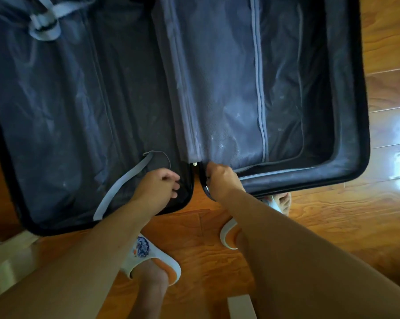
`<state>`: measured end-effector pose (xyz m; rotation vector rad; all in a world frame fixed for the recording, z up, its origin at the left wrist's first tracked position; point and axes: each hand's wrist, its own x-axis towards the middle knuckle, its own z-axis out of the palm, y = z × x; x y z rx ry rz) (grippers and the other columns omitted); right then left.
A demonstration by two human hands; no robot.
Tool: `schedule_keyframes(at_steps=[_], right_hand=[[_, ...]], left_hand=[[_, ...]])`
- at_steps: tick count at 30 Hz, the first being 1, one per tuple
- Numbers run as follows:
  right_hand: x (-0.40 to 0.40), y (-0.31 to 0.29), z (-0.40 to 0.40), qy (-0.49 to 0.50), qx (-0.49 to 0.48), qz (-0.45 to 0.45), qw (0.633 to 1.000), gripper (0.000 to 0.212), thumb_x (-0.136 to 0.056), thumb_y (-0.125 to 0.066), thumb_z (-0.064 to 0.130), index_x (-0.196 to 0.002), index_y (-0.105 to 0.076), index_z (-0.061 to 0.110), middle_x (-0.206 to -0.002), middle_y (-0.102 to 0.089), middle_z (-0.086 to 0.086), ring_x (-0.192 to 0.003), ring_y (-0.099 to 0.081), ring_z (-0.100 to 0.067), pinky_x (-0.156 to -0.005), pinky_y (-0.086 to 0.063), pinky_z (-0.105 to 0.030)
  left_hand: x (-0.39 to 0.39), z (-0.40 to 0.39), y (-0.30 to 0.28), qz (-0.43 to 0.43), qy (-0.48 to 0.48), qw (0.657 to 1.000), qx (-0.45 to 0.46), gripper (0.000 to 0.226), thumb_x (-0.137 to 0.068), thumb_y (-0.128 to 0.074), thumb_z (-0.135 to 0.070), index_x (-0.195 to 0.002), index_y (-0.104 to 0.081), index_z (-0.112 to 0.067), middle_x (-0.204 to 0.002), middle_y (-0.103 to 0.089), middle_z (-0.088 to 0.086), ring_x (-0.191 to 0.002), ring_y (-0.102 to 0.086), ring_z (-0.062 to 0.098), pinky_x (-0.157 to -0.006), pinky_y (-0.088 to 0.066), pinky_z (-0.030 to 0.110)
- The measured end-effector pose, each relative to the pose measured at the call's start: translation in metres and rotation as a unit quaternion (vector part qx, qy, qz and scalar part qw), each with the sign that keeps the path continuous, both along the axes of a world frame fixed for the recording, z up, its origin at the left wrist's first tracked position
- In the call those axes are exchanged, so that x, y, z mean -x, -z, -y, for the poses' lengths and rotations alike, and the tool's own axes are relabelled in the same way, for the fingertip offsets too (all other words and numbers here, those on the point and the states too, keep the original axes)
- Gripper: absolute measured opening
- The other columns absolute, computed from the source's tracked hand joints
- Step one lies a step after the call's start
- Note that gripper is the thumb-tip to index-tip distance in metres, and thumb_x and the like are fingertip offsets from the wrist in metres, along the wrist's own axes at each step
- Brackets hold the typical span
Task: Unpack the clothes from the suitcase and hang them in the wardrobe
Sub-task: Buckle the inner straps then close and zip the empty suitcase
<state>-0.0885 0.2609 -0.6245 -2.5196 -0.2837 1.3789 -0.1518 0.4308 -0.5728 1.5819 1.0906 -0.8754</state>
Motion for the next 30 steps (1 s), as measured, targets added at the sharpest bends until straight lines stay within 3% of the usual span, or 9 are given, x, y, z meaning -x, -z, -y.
schedule_keyframes(at_steps=[4,6,9,14,17,20,22,27,30], right_hand=[[-0.01,-0.004,0.002,-0.022,0.024,-0.044,0.999,0.014,-0.097,-0.053,0.014,-0.108,-0.059,0.008,-0.104,-0.063,-0.016,-0.094,-0.062,-0.031,-0.069,-0.047,-0.033],[-0.012,-0.005,0.001,0.012,0.028,-0.053,0.998,0.012,-0.095,-0.054,0.014,-0.104,-0.061,0.009,-0.102,-0.063,-0.015,-0.089,-0.061,-0.03,-0.07,-0.05,-0.034],[-0.014,-0.003,0.002,0.023,0.048,-0.057,0.997,0.007,-0.093,-0.055,0.007,-0.1,-0.057,0.009,-0.109,-0.064,-0.016,-0.099,-0.063,-0.031,-0.069,-0.047,-0.032],[-0.011,0.003,0.007,0.037,0.056,-0.037,0.997,0.023,-0.092,-0.054,0.004,-0.114,-0.059,0.008,-0.112,-0.062,-0.015,-0.101,-0.064,-0.031,-0.071,-0.049,-0.031],[-0.005,0.004,0.012,0.037,0.056,-0.011,0.998,0.012,-0.093,-0.052,0.008,-0.102,-0.06,0.008,-0.108,-0.064,-0.015,-0.102,-0.065,-0.032,-0.072,-0.049,-0.032],[-0.012,0.0,0.053,0.105,0.114,0.033,0.987,0.026,-0.093,-0.052,0.012,-0.115,-0.064,0.007,-0.116,-0.065,-0.017,-0.11,-0.063,-0.034,-0.084,-0.051,-0.035],[-0.031,-0.002,0.101,0.156,0.164,0.068,0.972,0.029,-0.088,-0.054,0.014,-0.113,-0.067,0.006,-0.115,-0.067,-0.021,-0.112,-0.063,-0.039,-0.09,-0.051,-0.037],[-0.101,-0.012,0.217,0.158,0.249,0.164,0.941,0.023,-0.09,-0.061,0.015,-0.106,-0.068,0.001,-0.108,-0.068,-0.025,-0.105,-0.066,-0.041,-0.088,-0.054,-0.041],[-0.139,-0.013,0.255,0.11,0.263,0.205,0.936,0.012,-0.083,-0.062,0.005,-0.093,-0.069,0.003,-0.096,-0.069,-0.022,-0.093,-0.069,-0.038,-0.074,-0.052,-0.035]], left_hand=[[0.013,-0.005,-0.004,-0.008,-0.008,1.0,-0.001,0.026,-0.101,-0.05,-0.006,-0.098,-0.071,-0.02,-0.094,-0.075,0.006,-0.075,-0.068,0.018,-0.083,-0.057,0.04],[0.021,-0.005,-0.006,-0.019,-0.005,1.0,-0.006,0.026,-0.101,-0.05,-0.005,-0.098,-0.07,-0.021,-0.095,-0.075,0.007,-0.073,-0.066,0.017,-0.076,-0.055,0.035],[0.028,0.0,-0.01,-0.025,0.009,1.0,-0.013,0.026,-0.101,-0.049,-0.005,-0.1,-0.07,-0.021,-0.097,-0.073,0.005,-0.075,-0.066,0.015,-0.069,-0.051,0.027],[0.019,0.015,-0.004,-0.004,0.109,0.993,-0.033,0.026,-0.105,-0.046,-0.014,-0.102,-0.066,-0.03,-0.099,-0.07,-0.003,-0.083,-0.068,0.014,-0.062,-0.048,0.025],[0.008,0.021,-0.002,0.024,0.196,0.978,-0.067,0.026,-0.106,-0.044,-0.02,-0.108,-0.066,-0.033,-0.102,-0.069,-0.005,-0.089,-0.067,0.015,-0.071,-0.056,0.034],[-0.002,0.03,-0.004,0.064,0.274,0.953,-0.11,0.027,-0.106,-0.044,-0.021,-0.121,-0.065,-0.028,-0.117,-0.063,-0.002,-0.098,-0.063,0.014,-0.08,-0.052,0.032],[-0.006,0.037,-0.005,0.084,0.282,0.949,-0.116,0.026,-0.105,-0.046,-0.019,-0.125,-0.063,-0.026,-0.122,-0.056,-0.003,-0.106,-0.059,0.015,-0.088,-0.05,0.032],[-0.034,0.046,-0.001,0.112,0.296,0.94,-0.129,0.031,-0.104,-0.049,-0.018,-0.133,-0.055,-0.027,-0.128,-0.047,-0.004,-0.102,-0.057,0.016,-0.092,-0.049,0.037],[-0.057,0.046,0.004,0.09,0.289,0.942,-0.145,0.037,-0.103,-0.05,-0.018,-0.139,-0.05,-0.027,-0.137,-0.044,0.001,-0.102,-0.059,0.021,-0.094,-0.052,0.043]])
